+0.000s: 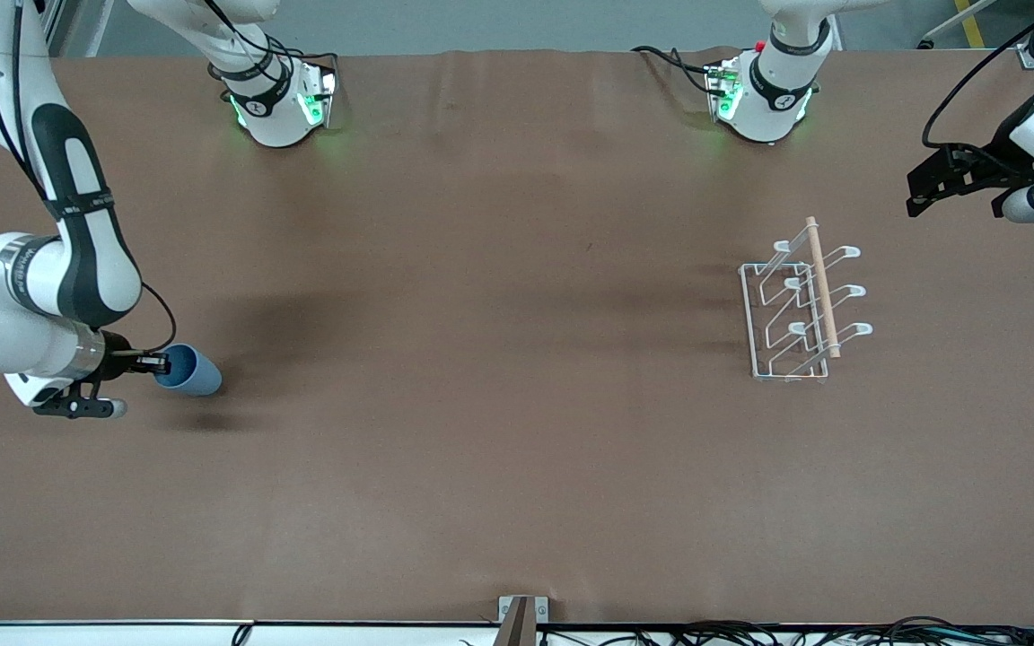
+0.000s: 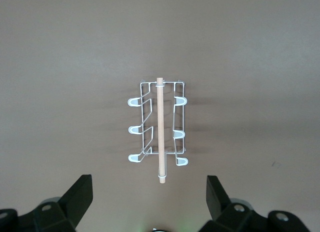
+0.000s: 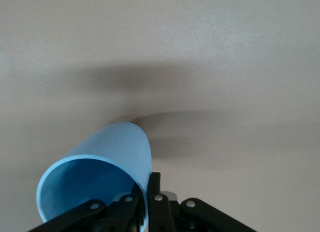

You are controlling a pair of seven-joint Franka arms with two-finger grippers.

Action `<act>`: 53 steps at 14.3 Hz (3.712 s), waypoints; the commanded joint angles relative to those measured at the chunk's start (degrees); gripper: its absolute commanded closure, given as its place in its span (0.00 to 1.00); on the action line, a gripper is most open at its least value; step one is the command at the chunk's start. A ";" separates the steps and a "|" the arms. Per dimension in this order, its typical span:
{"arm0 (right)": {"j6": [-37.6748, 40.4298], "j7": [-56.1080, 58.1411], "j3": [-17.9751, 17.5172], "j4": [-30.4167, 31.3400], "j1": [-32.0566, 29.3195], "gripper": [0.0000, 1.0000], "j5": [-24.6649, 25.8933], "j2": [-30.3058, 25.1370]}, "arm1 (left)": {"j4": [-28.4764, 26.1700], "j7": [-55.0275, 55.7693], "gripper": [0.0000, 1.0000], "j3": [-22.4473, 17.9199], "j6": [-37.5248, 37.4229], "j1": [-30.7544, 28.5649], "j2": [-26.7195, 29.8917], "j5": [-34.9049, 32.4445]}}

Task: Hang cup on cup holder
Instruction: 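Lift the cup with the right gripper while the left gripper approaches, then grasp the cup's base with the left gripper beside the right gripper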

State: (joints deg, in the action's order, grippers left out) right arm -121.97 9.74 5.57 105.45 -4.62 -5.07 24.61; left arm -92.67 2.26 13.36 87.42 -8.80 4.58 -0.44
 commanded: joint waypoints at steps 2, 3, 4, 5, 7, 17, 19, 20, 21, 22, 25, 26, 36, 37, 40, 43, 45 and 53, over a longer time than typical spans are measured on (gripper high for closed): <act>6.99 1.07 -0.65 0.63 0.31 1.00 -0.99 -9.21 | 0.56 0.12 0.00 0.08 -0.94 -0.08 0.17 0.62; 7.70 1.51 -1.17 0.54 0.57 1.00 -0.99 -10.71 | 0.56 0.12 0.00 0.08 -0.94 -0.08 0.17 0.71; 8.58 2.12 -1.70 0.63 0.57 1.00 -1.17 -12.29 | 0.65 0.20 0.00 0.08 -0.94 -0.08 0.17 0.62; 10.15 2.91 -2.40 0.63 0.57 1.00 -2.99 -14.05 | 0.65 0.20 0.00 0.08 -0.94 0.01 0.17 0.62; 13.58 5.98 -2.67 0.54 0.92 0.99 -10.61 -16.34 | 0.65 0.20 0.00 0.17 -0.94 0.01 0.08 0.62; 16.07 11.18 -2.49 -2.35 19.36 0.98 -44.03 -17.93 | 5.46 -1.81 0.00 10.35 3.10 2.38 -4.83 3.96; 15.88 10.92 -2.49 -3.93 21.92 0.98 -48.69 -17.76 | 7.24 -3.13 0.00 14.83 3.10 2.29 -6.42 3.87; 15.88 11.00 -2.58 -4.29 22.11 0.98 -51.59 -17.58 | 7.85 -3.13 0.00 16.33 3.10 2.38 -6.77 3.87; 15.88 11.09 -2.58 -4.38 22.80 0.98 -55.10 -17.50 | 8.12 -3.22 0.00 17.73 3.10 2.38 -6.95 3.87; 15.88 11.09 -2.49 -4.38 24.12 0.98 -57.92 -17.32 | 8.21 -3.22 0.00 19.66 3.19 2.38 -7.04 3.87; 15.88 11.18 -2.49 -5.78 27.37 0.98 -65.31 -14.69 | 9.00 -3.05 0.00 25.29 4.50 2.38 -7.48 3.96; 15.97 11.18 -2.49 -5.79 27.73 0.98 -65.59 -14.42 | 9.09 -2.79 0.00 27.05 6.16 2.38 -7.48 3.96; 25.88 12.58 -2.40 -6.75 26.95 0.97 -68.83 -11.61 | 8.83 -7.52 0.00 35.68 21.46 6.24 -13.18 0.02; 27.21 13.28 -2.40 -6.66 26.59 0.97 -69.28 -11.52 | 8.83 -8.14 0.00 35.68 22.60 7.29 -14.06 -1.39; 28.98 13.38 -2.40 -6.75 26.24 0.97 -69.28 -11.26 | 8.83 -8.32 0.00 35.68 25.51 9.58 -15.21 -3.77; 29.07 13.29 -2.40 -6.66 26.33 0.97 -69.37 -11.25 | 8.83 -8.23 0.00 35.68 25.60 10.81 -15.21 -3.77; 29.15 13.29 -2.32 -6.66 26.24 0.96 -69.37 -11.17 | 8.74 -7.97 0.00 35.68 25.60 11.34 -15.21 -3.69; 30.03 13.38 -2.32 -6.58 26.24 0.94 -69.37 -11.25 | 8.65 -8.23 0.00 35.68 29.47 13.63 -16.70 -4.04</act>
State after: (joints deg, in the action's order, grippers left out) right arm -92.77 22.17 3.54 99.20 22.21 -72.90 13.16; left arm -84.75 -5.60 48.77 115.91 4.28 -11.03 -3.15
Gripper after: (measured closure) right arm 0.938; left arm 0.000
